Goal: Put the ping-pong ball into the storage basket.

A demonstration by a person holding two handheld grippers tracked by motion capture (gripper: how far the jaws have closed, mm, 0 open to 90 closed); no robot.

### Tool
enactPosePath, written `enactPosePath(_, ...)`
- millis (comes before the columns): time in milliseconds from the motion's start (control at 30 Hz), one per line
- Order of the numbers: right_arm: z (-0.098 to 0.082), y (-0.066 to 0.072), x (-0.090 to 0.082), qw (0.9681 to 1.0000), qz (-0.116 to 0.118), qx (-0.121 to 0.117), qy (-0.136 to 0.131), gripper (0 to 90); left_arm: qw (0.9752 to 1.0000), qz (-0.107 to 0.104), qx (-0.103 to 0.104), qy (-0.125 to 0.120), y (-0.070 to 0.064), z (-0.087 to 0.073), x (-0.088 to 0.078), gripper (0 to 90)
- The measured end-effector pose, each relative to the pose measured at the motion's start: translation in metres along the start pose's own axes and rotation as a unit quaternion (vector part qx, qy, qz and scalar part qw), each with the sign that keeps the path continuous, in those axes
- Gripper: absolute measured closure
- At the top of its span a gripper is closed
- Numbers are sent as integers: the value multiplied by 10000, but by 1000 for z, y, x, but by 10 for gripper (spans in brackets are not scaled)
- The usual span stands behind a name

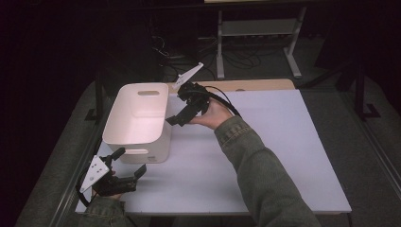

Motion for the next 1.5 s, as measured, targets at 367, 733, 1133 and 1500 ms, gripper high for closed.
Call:
enactPosePath(367, -22, -4, -12, 9997, -140, 141, -165, 0, 10000, 4, -5, -5, 0, 0, 1, 25)
enactPosePath(733, -45, -5, -18, 9992, -205, 303, -155, 0, 10000, 7, -1, 12, -1, 0, 1, 26)
enactPosePath(1133, -71, -7, -25, 9979, -260, 501, -301, 0, 10000, 8, 6, 34, -1, 0, 2, 26)
enactPosePath(1500, -92, -10, -31, 9962, -295, 713, -400, 0, 10000, 10, 14, 47, -1, 0, 3, 26)
Point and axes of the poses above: each handheld gripper's, and its own axes: x roughly forward along the jaws, z roughly out of its top, y roughly to its left, the point moved 1 cm from there along x, roughly forward along the jaws, and after that the axes turned 8 degrees about y, right-handed, at the moved point
